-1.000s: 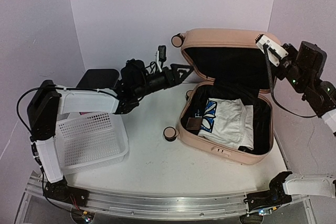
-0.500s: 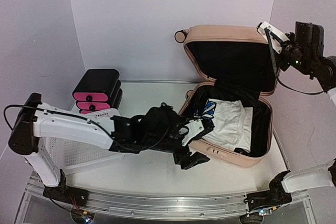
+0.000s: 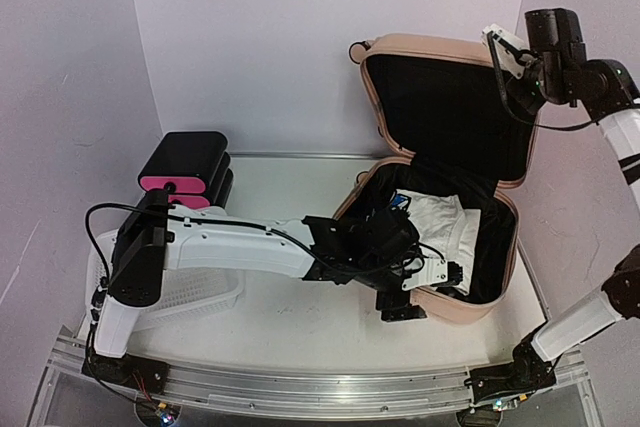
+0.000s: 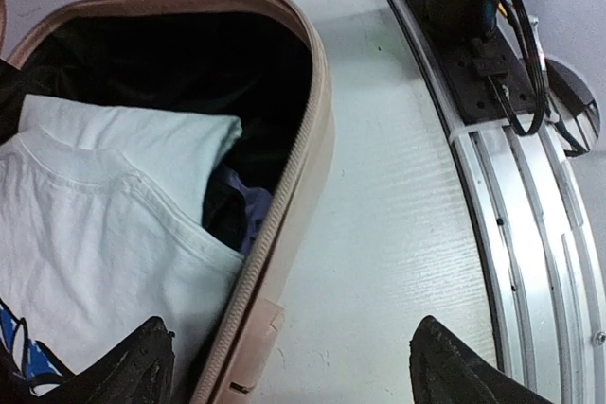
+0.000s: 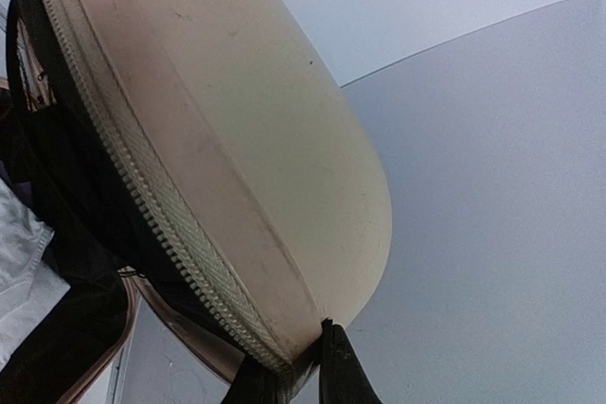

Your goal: Open, take out, and arrange the luggage

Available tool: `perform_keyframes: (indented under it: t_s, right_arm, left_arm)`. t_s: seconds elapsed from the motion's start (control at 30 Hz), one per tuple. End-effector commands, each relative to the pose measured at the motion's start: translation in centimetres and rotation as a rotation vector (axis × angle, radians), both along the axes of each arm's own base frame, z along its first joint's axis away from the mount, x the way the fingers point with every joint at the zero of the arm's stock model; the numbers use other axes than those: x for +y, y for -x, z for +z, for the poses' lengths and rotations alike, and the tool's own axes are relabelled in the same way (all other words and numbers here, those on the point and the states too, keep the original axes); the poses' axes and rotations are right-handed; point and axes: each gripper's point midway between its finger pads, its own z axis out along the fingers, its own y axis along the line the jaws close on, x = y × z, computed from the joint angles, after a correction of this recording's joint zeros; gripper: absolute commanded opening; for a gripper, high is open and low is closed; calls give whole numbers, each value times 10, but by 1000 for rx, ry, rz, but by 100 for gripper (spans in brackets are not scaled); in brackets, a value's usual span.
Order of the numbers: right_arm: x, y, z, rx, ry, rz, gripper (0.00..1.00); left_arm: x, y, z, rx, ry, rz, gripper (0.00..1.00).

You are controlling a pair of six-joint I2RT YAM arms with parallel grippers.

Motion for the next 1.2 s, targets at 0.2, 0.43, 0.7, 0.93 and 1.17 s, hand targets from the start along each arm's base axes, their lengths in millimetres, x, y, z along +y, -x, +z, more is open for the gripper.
perform_keyframes:
  t_s: [0.2,0.43,0.7,0.93,1.17]
  right_arm:
    - [-26,4,33,-111,8,-226,0]
    - [-38,0,37,-114,62,-315,0]
    - [-72,-8,16,-81,89,-458,0]
    - [-109,9,12,-83,126,-609,0]
    - [-132,37,6,-71,159,-685,0]
  left_arm:
    - [64,-64,-45,-100,-184,202,46]
    - [133,-114,-61,-86,-247,352,28]
    - [199,-182,-71,-68,-300,566,21]
    - [209,-239,-50,-126,-272,682,19]
    - [185,-264,-21,-138,-204,720,39]
